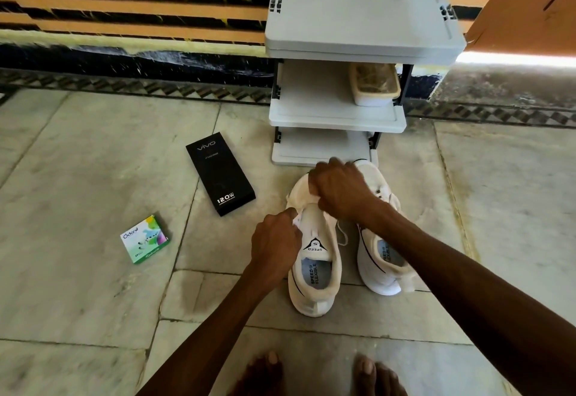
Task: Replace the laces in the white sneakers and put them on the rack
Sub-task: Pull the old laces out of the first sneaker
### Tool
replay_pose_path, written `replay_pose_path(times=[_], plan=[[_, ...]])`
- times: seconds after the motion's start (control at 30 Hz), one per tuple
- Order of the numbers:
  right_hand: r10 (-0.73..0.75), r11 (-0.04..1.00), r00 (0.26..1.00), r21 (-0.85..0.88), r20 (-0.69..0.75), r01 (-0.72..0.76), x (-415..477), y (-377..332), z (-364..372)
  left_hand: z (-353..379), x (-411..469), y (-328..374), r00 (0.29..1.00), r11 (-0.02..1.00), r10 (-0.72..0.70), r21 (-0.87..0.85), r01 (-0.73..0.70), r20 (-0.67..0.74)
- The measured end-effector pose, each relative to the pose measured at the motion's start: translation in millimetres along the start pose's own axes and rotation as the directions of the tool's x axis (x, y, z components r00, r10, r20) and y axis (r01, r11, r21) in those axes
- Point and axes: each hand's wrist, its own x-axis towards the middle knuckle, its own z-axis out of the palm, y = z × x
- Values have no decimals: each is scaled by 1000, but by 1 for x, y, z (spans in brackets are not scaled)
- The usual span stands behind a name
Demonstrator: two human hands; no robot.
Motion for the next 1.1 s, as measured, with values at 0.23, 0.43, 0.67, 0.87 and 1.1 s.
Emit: replay_pose_path(times=[0.23, 0.43, 0.67, 0.87, 1.1], plan=[[404, -111, 914, 994, 47, -2, 0, 20, -25, -1, -7, 1, 1000, 1000, 5, 1, -5, -11], [402, -463, 851, 877, 339, -131, 1, 18, 2, 0, -5, 4, 999, 999, -32, 7, 32, -6], [184, 820, 962, 509, 201, -263, -5, 12, 33, 6, -5, 4, 997, 995, -80, 53, 80, -10], [164, 960, 981, 210, 101, -182, -5, 2, 35, 10, -6, 5, 998, 995, -68, 69, 68, 5], [290, 828, 956, 512, -42, -229, 2, 25, 5, 8, -7, 5, 998, 997, -62, 40, 62, 9]])
